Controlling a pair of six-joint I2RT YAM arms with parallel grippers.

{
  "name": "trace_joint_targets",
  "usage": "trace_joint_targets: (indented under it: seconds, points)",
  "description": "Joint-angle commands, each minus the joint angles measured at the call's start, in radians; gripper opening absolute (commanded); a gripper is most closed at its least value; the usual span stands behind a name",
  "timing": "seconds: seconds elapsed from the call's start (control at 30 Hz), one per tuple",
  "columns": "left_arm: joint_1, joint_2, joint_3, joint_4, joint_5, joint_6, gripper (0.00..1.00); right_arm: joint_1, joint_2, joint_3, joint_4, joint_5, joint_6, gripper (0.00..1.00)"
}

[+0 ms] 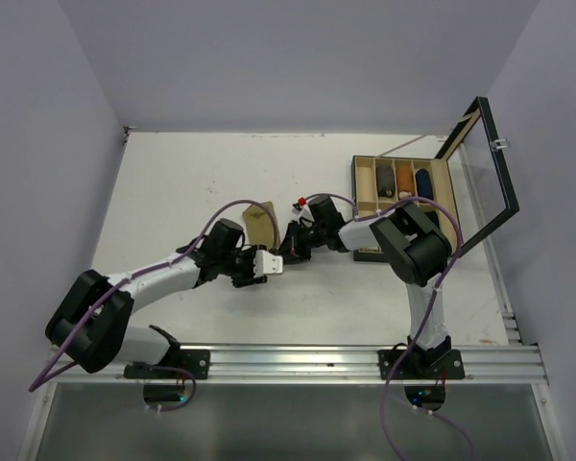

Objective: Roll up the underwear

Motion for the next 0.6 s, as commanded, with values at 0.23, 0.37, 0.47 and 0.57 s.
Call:
trace_joint_targets:
  seconds: [0.23, 0.37, 0.47, 0.57]
  points:
    - [-0.043, 0.016, -0.051, 0.182, -0.099, 0.25, 0.48, 0.008, 0.048, 0.013, -0.085, 0.087, -0.01, 0.04]
    - [-0.064, 0.038, -0.056, 0.183, -0.098, 0.282, 0.47, 0.008, 0.062, 0.024, -0.099, 0.087, -0.001, 0.04]
    - [-0.08, 0.047, -0.059, 0.22, -0.099, 0.292, 0.47, 0.008, 0.073, 0.039, -0.108, 0.089, 0.002, 0.02]
    - [-0.093, 0.091, -0.05, 0.235, -0.136, 0.279, 0.46, 0.008, 0.08, 0.043, -0.101, 0.082, 0.011, 0.0]
